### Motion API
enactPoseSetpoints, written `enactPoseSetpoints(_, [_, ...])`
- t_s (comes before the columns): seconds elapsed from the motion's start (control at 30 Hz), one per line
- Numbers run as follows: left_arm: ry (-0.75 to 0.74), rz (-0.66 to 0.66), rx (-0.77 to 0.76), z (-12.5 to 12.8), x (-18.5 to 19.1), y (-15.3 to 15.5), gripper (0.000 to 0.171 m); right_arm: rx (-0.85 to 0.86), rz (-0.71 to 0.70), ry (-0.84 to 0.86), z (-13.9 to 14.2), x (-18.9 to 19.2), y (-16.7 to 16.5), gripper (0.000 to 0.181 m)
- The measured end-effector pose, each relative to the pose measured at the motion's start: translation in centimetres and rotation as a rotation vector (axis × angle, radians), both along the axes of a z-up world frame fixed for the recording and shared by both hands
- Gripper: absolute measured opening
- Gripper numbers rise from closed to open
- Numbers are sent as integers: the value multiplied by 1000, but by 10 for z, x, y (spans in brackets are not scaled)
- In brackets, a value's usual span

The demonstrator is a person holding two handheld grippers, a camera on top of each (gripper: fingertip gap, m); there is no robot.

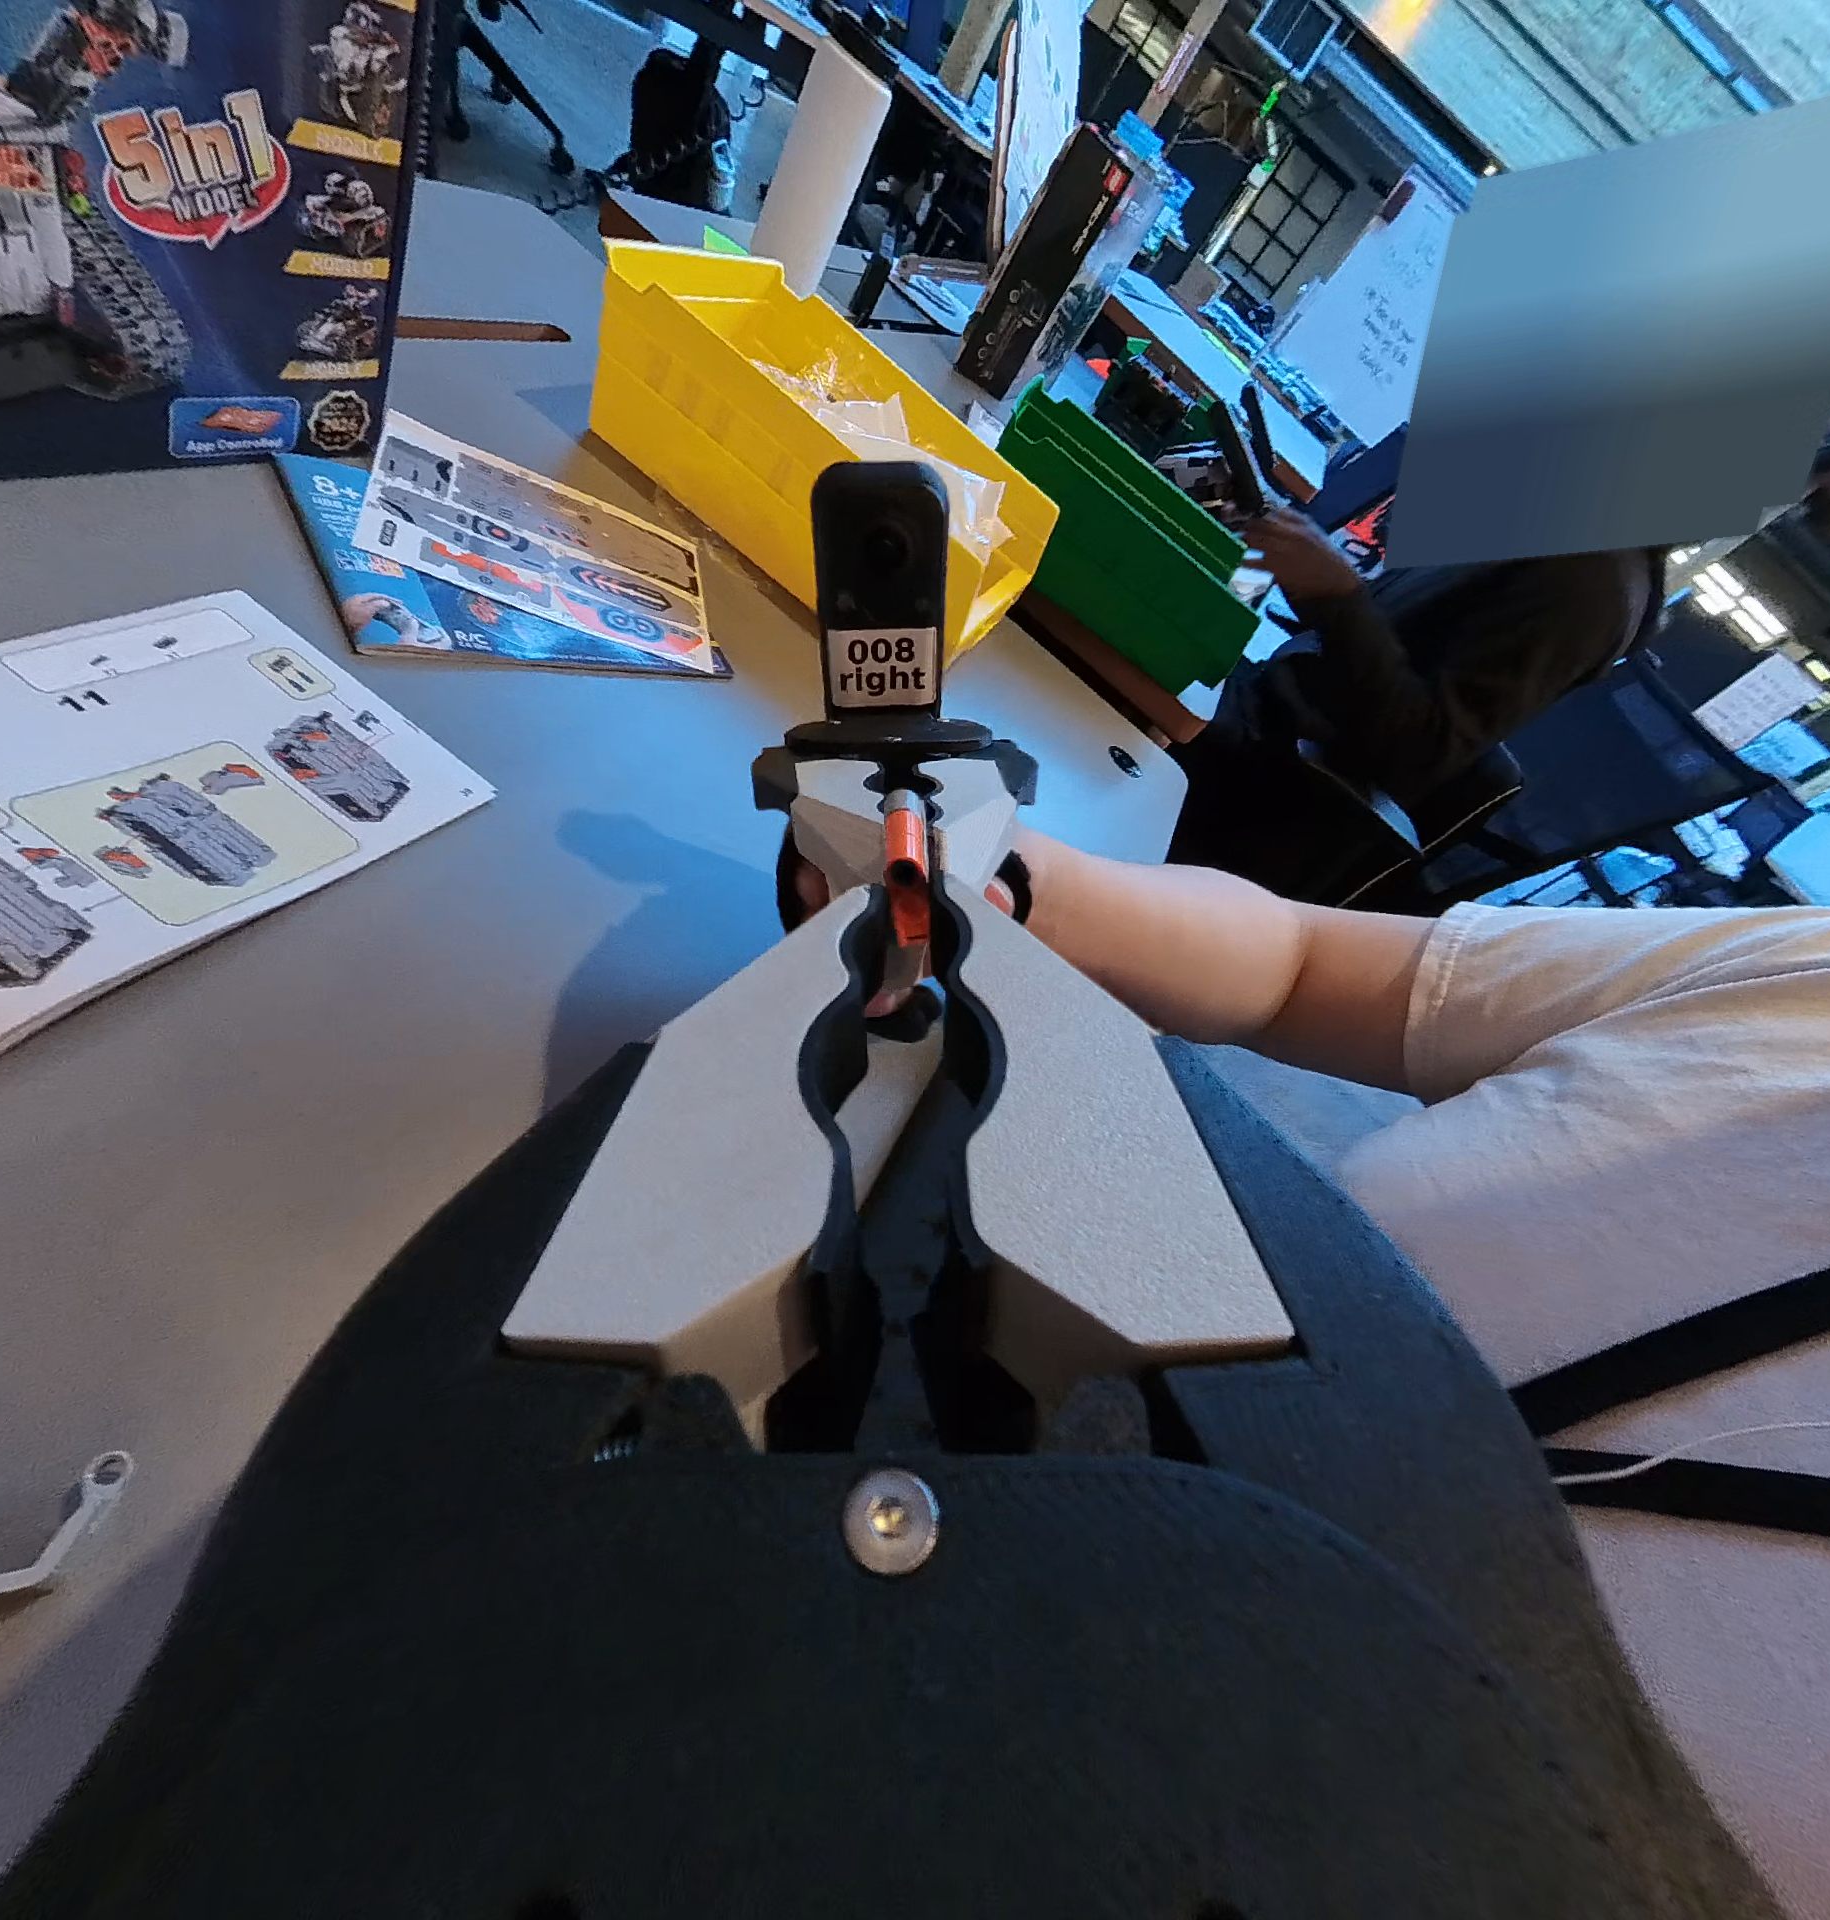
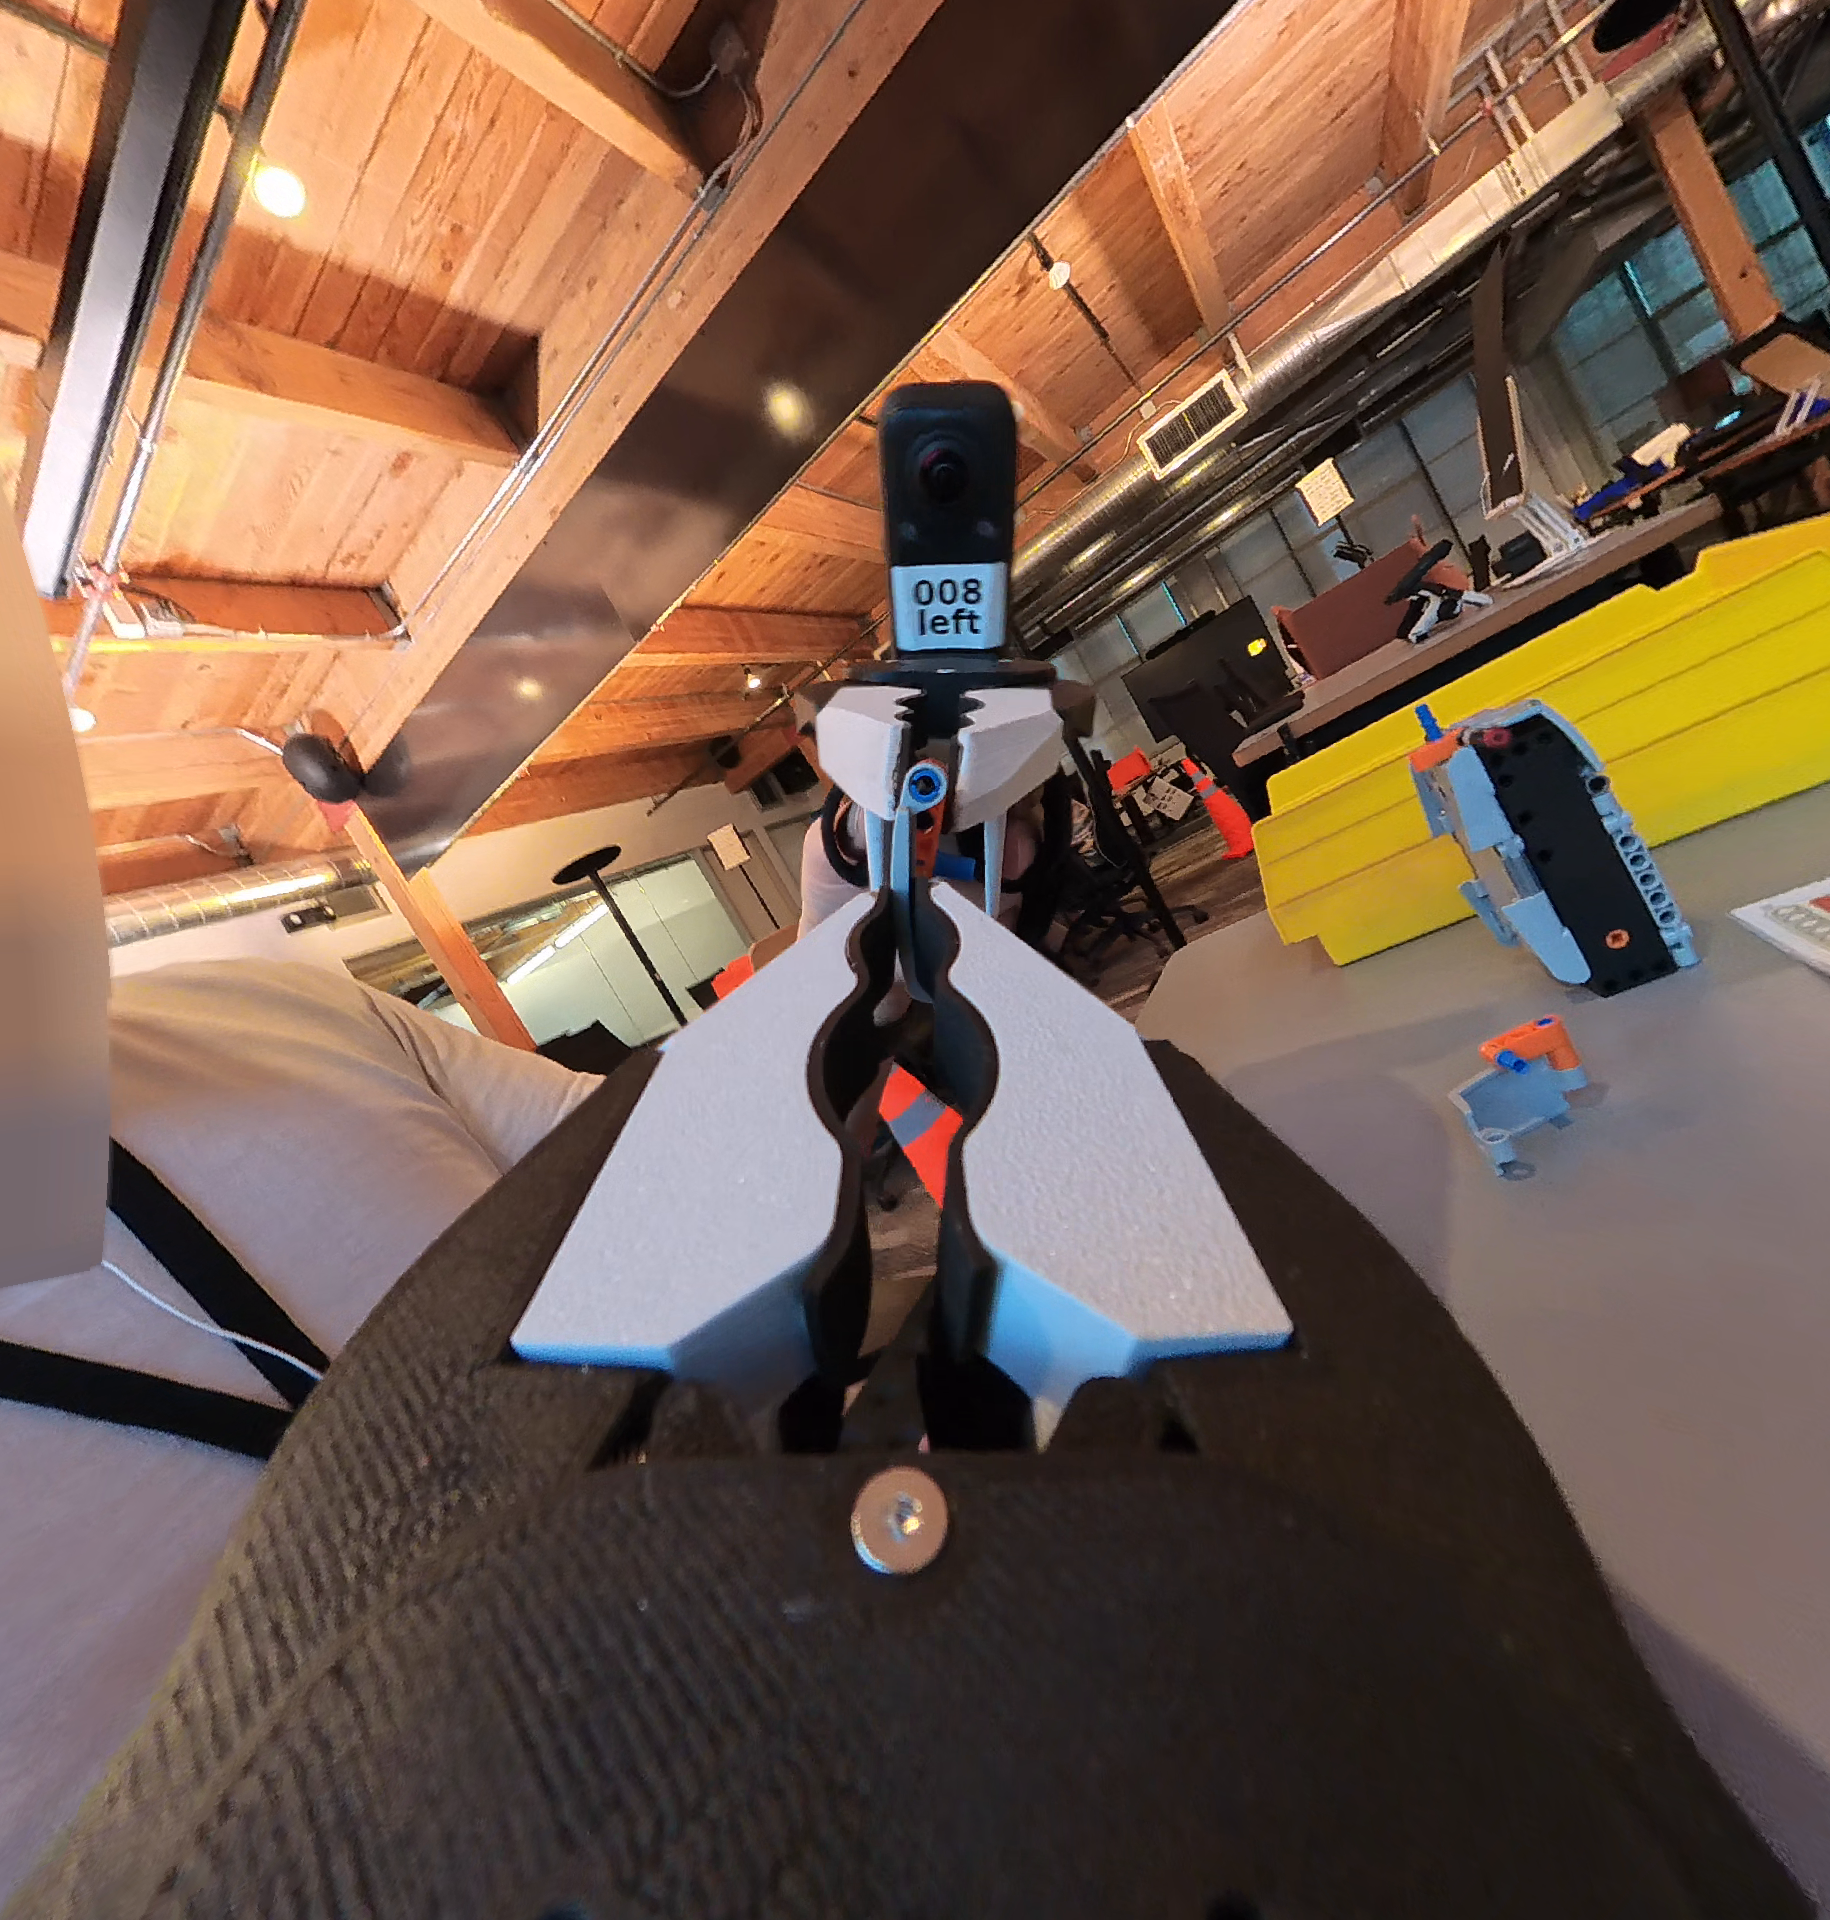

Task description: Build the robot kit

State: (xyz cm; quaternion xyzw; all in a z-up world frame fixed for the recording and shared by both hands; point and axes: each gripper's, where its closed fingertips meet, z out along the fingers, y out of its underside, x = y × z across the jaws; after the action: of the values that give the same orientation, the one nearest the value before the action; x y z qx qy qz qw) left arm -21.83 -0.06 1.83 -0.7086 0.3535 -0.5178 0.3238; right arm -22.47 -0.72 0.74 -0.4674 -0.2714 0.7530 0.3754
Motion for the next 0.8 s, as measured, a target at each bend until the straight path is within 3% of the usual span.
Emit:
enactPoseSetpoints(0.17, [44, 0, 66, -2, -2, -1, 6, -44, 30, 9, -3, -2, 0, 1])
enactPoseSetpoints(0.37, [27, -5, 79, -1, -1, -3, 13, 59, -30, -32, -3, -3, -1, 0])
enactPoseSetpoints(0.47, [9, 13, 68, -2, -1, 0, 8, 97, -60, -42, -3, -2, -1, 0])
enactPoseSetpoints(0.8, [-3, 19, 67, -3, -2, 3, 7, -20, -4, -20, -5, -3, 1, 1])
